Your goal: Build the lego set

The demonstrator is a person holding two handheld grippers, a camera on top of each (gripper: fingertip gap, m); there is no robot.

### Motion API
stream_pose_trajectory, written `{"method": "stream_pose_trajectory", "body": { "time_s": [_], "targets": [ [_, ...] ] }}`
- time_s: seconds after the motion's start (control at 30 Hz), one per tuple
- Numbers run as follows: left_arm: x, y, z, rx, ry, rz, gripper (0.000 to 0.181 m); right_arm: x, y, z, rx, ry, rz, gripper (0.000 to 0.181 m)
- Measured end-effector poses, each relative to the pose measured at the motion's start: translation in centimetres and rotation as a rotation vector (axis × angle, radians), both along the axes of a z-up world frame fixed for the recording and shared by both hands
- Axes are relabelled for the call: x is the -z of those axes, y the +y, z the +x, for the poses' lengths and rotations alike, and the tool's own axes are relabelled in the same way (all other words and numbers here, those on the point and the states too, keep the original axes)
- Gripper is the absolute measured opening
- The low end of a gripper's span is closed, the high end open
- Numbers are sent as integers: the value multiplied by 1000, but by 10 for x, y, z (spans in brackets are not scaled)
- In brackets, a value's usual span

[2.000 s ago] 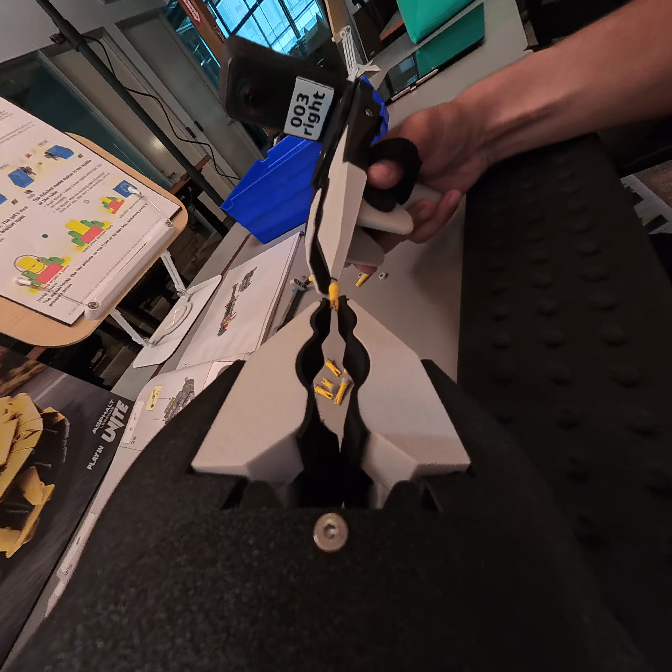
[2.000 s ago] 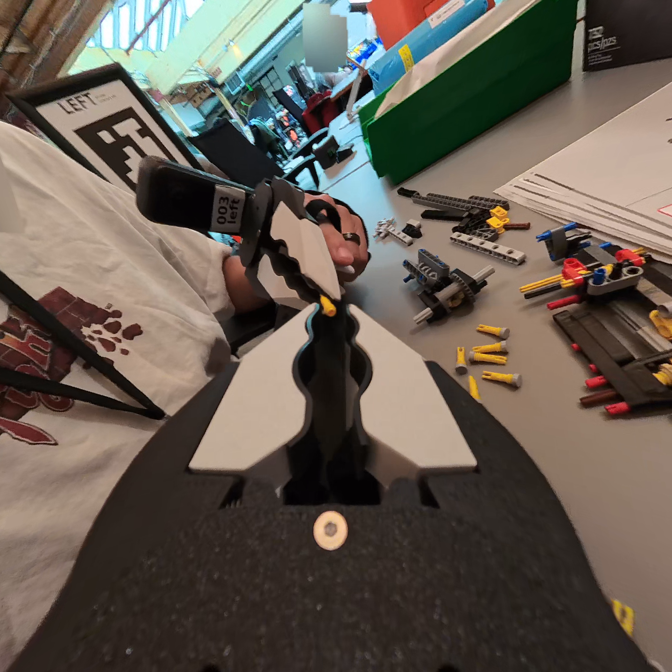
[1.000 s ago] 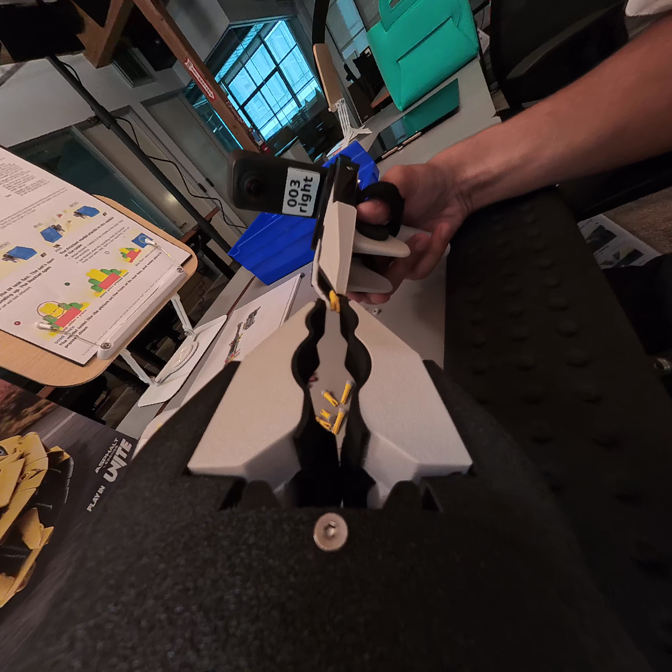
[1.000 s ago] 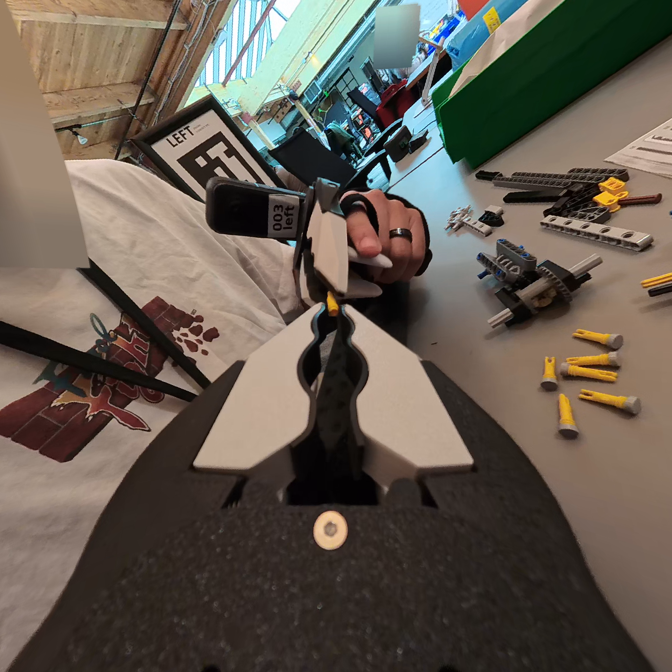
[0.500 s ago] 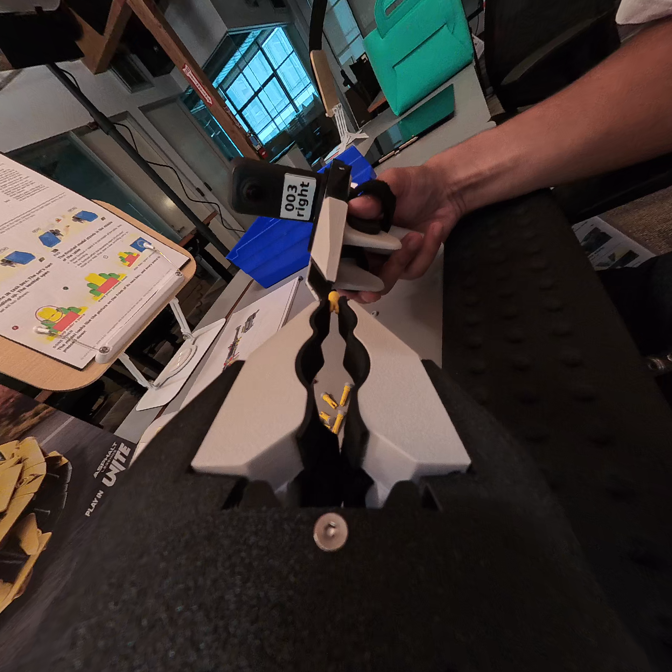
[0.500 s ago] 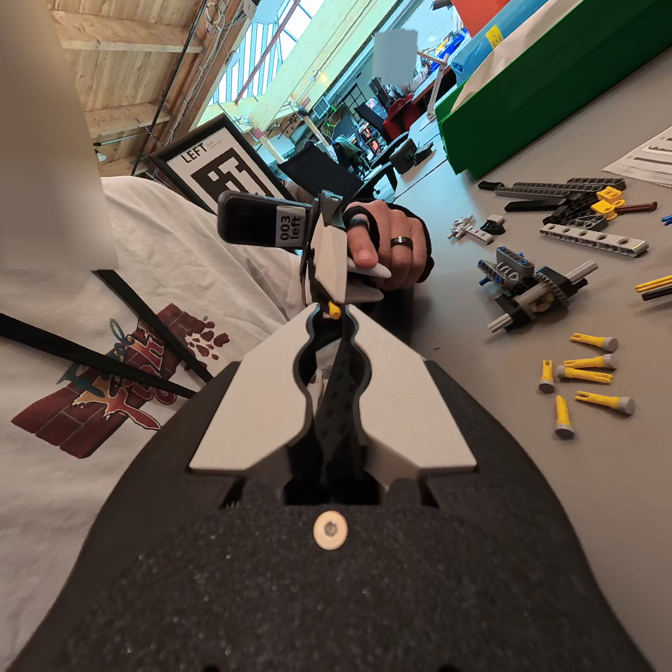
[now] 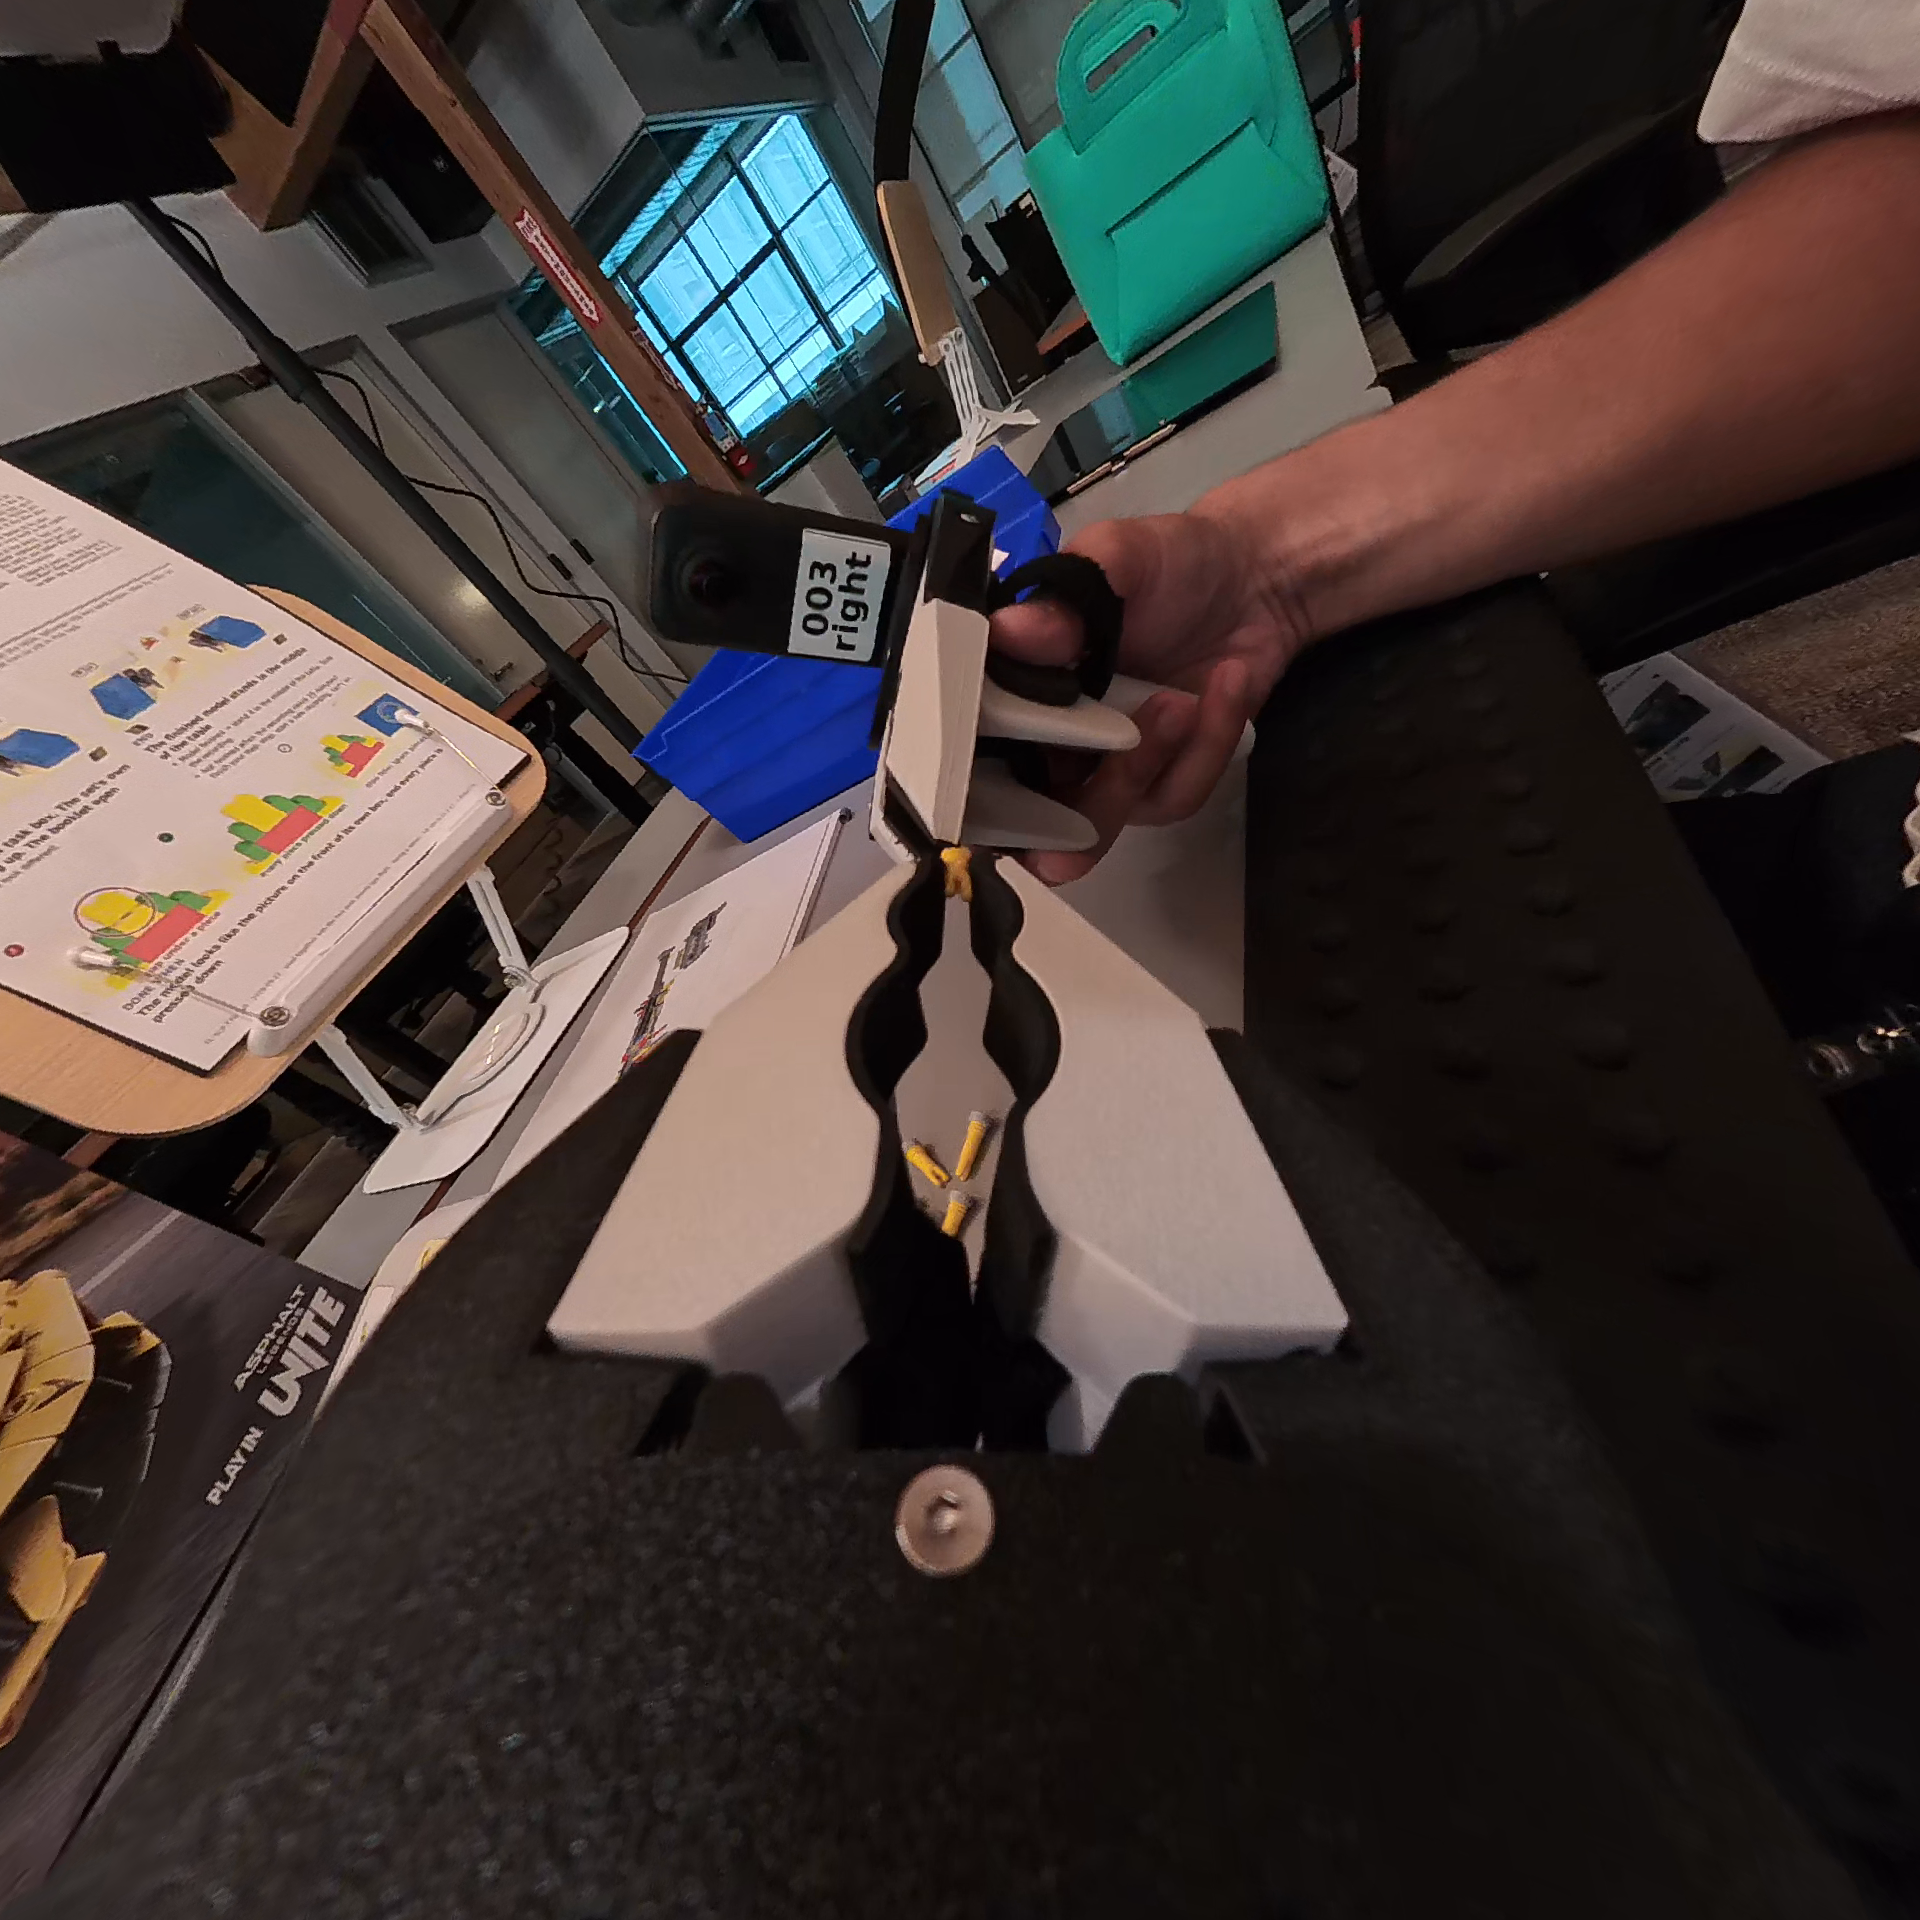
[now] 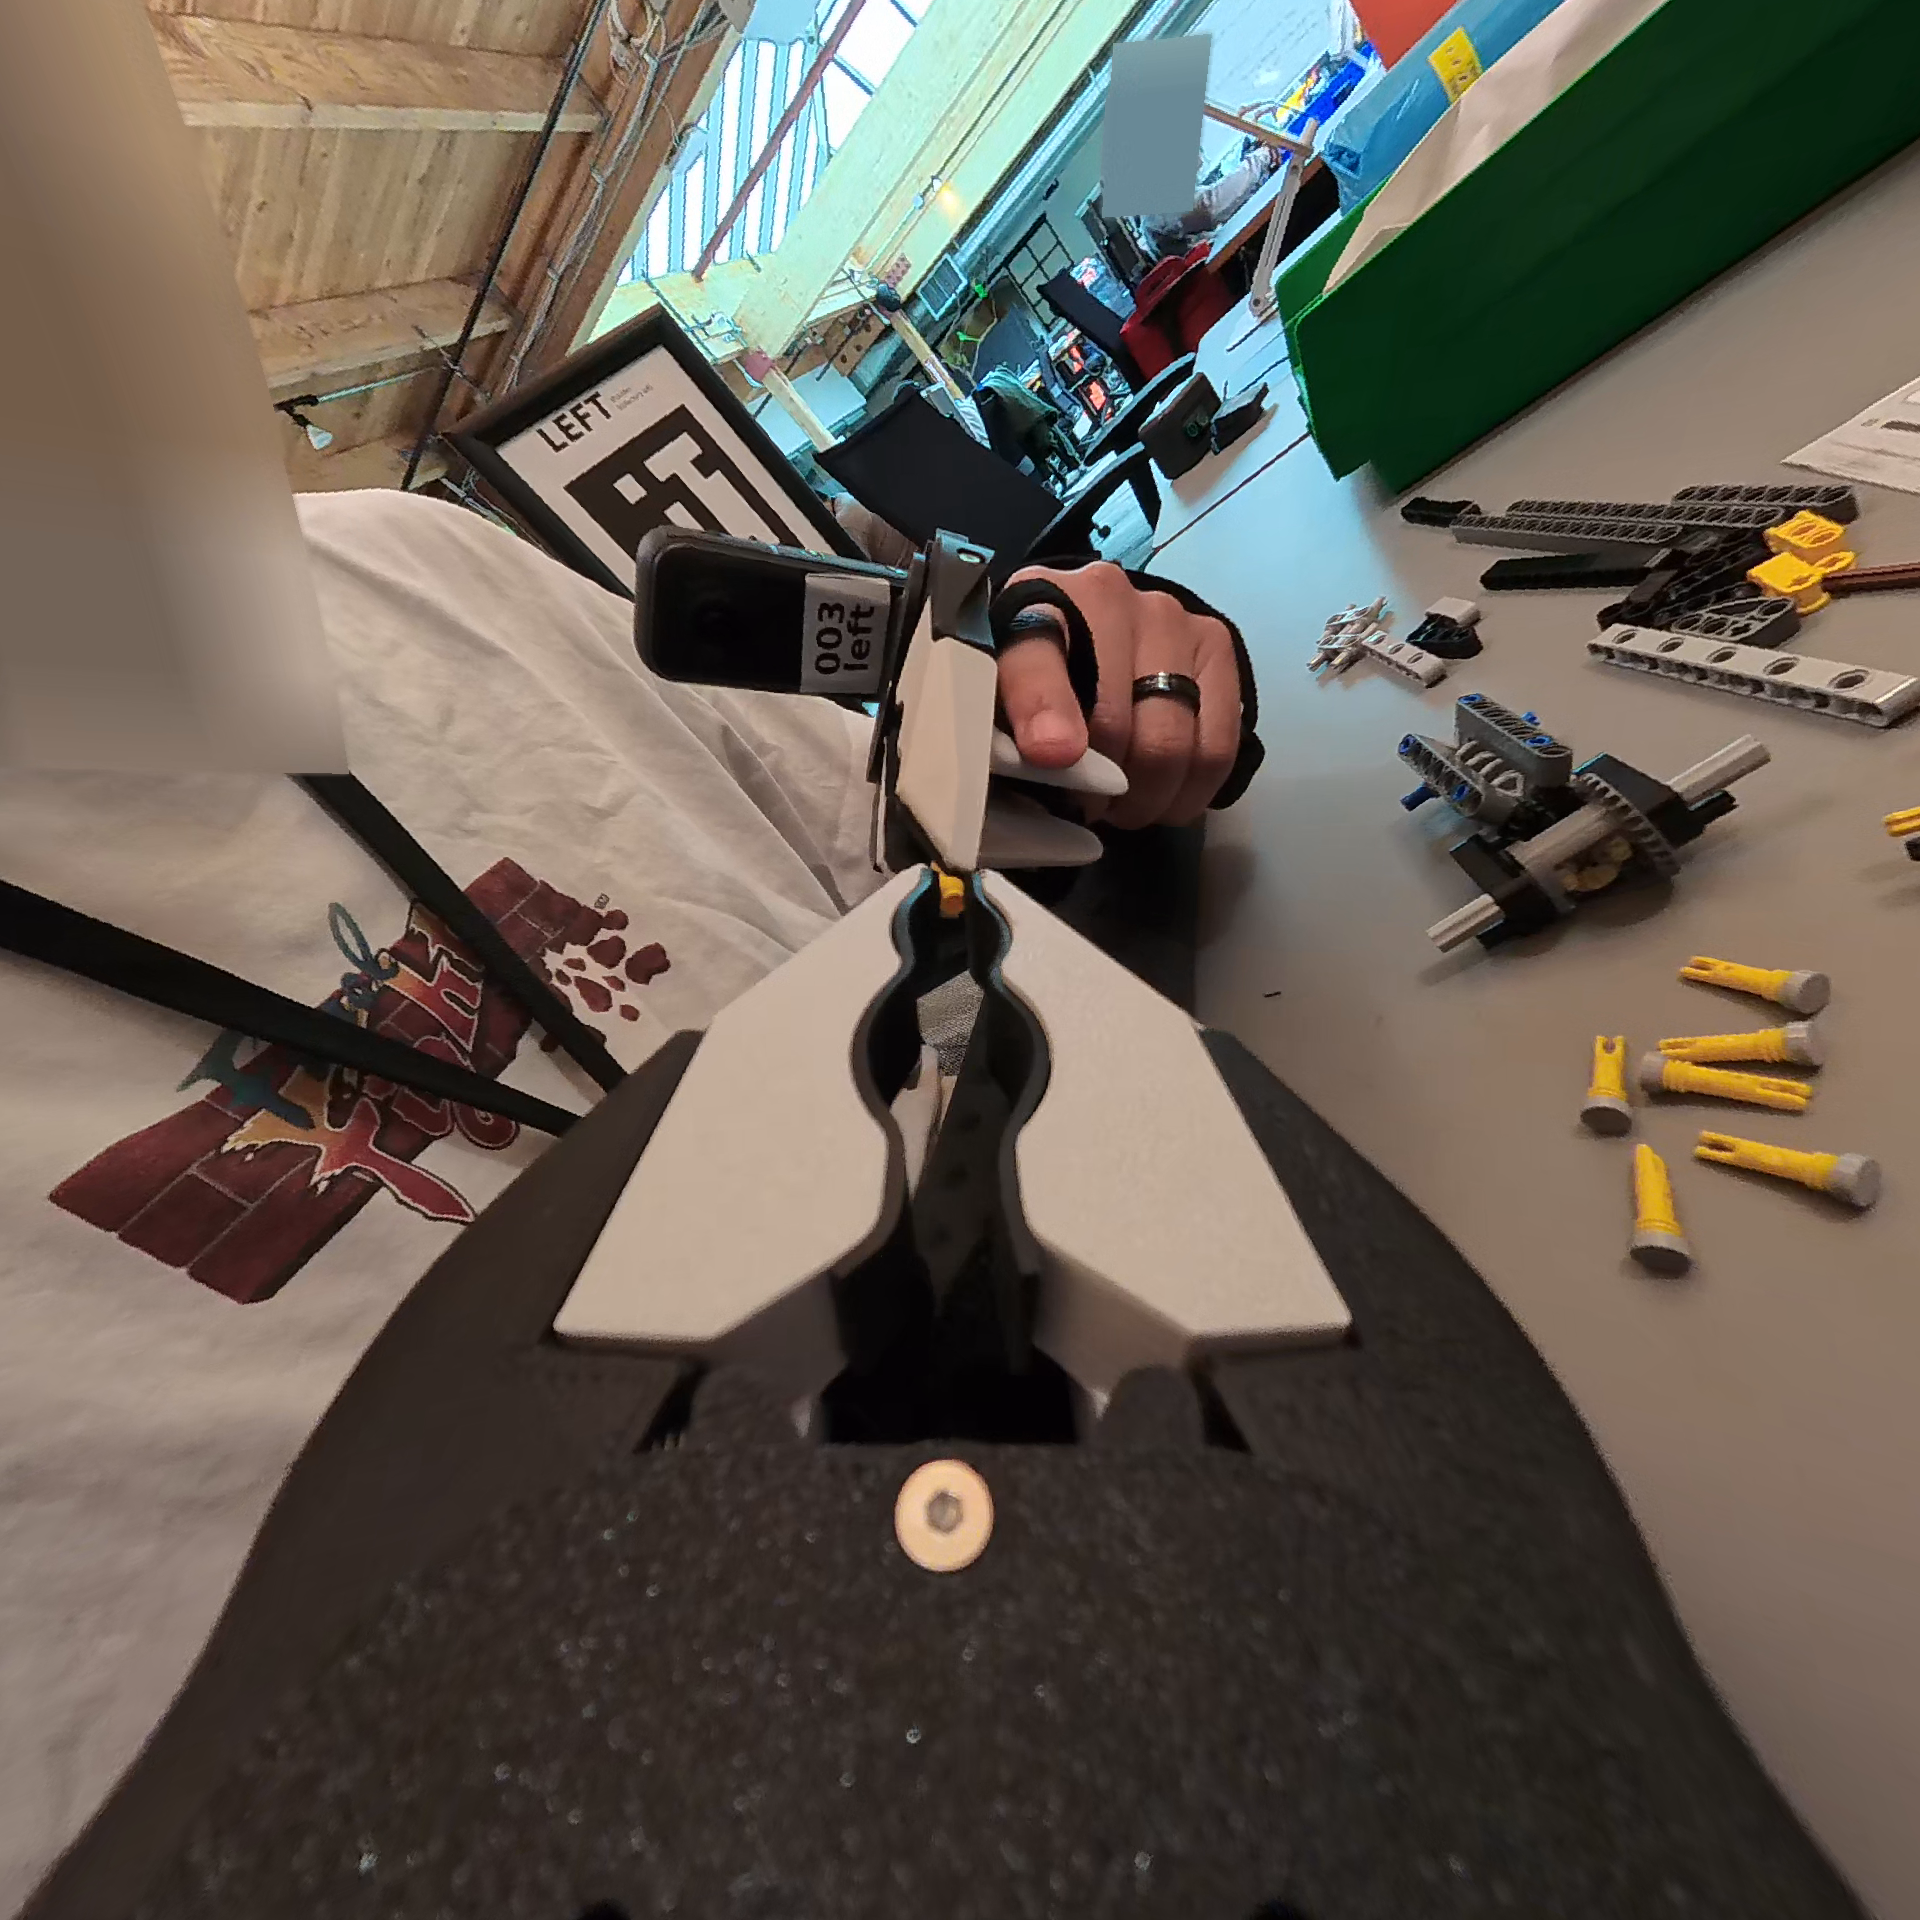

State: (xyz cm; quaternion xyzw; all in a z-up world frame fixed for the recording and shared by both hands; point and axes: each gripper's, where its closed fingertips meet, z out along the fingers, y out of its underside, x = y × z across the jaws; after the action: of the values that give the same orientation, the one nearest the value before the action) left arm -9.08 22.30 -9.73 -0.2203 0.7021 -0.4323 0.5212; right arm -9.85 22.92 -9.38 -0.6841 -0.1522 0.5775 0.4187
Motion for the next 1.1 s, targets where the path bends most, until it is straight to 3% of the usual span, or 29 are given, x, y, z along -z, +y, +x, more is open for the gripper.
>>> {"method": "stream_pose_trajectory", "body": {
  "time_s": [0.23,0.3,0.33,0.43,0.53,0.7,0.83,1.1],
  "targets": [
    [2,1,2,-5,21,-5,4,1,0,4,23,-34,19,5],
    [11,7,6,-48,61,18,3,1,1,29,134,-134,53,8],
    [16,12,9,-77,85,25,3,3,2,51,219,-215,39,11],
    [23,25,14,-139,140,6,3,31,-15,123,451,-695,-18,16],
    [30,31,17,-164,183,-7,3,57,-39,141,449,-980,-94,15],
    [39,26,17,-153,210,37,3,98,-42,133,388,-1041,-192,15],
    [42,27,16,-157,217,52,3,105,-35,131,390,-1063,-151,0],
    [45,24,16,-149,226,72,3,119,-35,137,393,-1136,-169,0]
  ]
}}
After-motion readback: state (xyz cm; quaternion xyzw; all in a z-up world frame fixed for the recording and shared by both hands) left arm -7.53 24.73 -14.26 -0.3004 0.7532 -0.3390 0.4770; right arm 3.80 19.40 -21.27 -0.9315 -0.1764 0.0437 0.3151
